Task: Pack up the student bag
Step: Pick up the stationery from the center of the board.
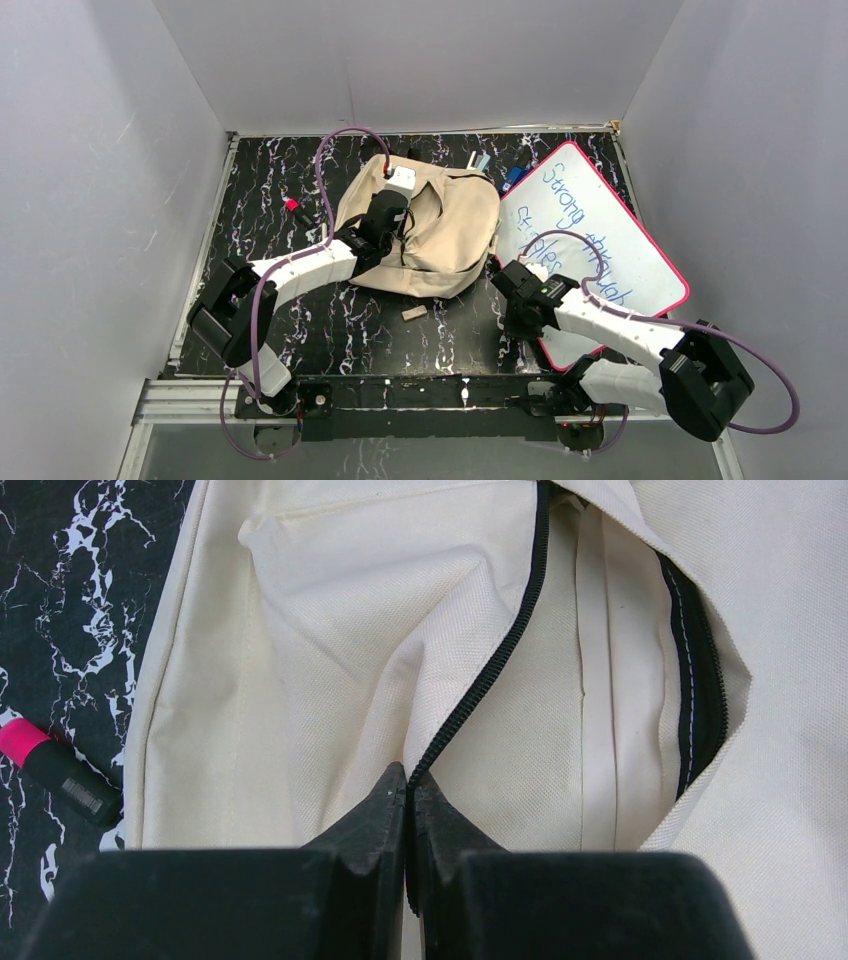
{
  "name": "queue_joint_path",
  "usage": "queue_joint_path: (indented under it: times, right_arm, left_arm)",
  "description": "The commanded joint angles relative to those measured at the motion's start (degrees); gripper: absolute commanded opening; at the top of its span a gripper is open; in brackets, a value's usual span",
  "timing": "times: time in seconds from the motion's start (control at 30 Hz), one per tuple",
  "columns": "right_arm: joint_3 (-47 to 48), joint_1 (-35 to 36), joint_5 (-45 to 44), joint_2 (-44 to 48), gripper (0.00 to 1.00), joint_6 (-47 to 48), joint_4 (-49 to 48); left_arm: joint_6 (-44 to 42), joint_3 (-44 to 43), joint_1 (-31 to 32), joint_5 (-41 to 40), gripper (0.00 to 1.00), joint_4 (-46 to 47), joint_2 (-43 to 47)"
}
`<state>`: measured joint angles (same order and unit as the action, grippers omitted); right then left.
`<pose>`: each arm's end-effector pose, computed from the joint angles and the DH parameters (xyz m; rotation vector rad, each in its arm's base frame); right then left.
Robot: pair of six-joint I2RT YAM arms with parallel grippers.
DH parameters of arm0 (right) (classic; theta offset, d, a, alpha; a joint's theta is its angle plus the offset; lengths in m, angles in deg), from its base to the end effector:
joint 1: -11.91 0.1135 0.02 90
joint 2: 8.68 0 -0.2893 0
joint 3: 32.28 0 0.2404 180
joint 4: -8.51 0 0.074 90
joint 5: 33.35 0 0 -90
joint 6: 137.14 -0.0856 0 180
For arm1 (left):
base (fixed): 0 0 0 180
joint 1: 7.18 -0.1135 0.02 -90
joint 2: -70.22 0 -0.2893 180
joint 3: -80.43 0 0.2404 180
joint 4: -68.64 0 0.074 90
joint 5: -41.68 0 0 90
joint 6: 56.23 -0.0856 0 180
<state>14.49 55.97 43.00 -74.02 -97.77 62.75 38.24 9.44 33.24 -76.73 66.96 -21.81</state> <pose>0.1388 0.1062 0.1497 0.2083 2.7563 0.0831 0.3251 -0.2234 0.2586 0.2806 1.8970 -0.0380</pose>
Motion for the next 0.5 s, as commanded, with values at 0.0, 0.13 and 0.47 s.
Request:
queue_joint_path:
  times: [0.0, 0.13, 0.47]
  right_arm:
    - [0.01, 0.14, -1.94, 2.25, 0.2, -0.08, -1.98]
    - [1.31, 0.1, -1.58, 4.81, 0.18, 0.15, 2.13]
    - [8.51, 0.07, 7.95, 10.1, 0.16, 4.95, 0.63]
  left_arm:
    - [-0.51, -1.98, -0.66, -1.47, 0.0, 0.06, 1.95]
    - [-0.47, -2.07, -0.63, -1.47, 0.0, 0.05, 1.96]
    - [-0.19, -2.26, -0.61, -1.61, 0.0, -0.29, 1.84]
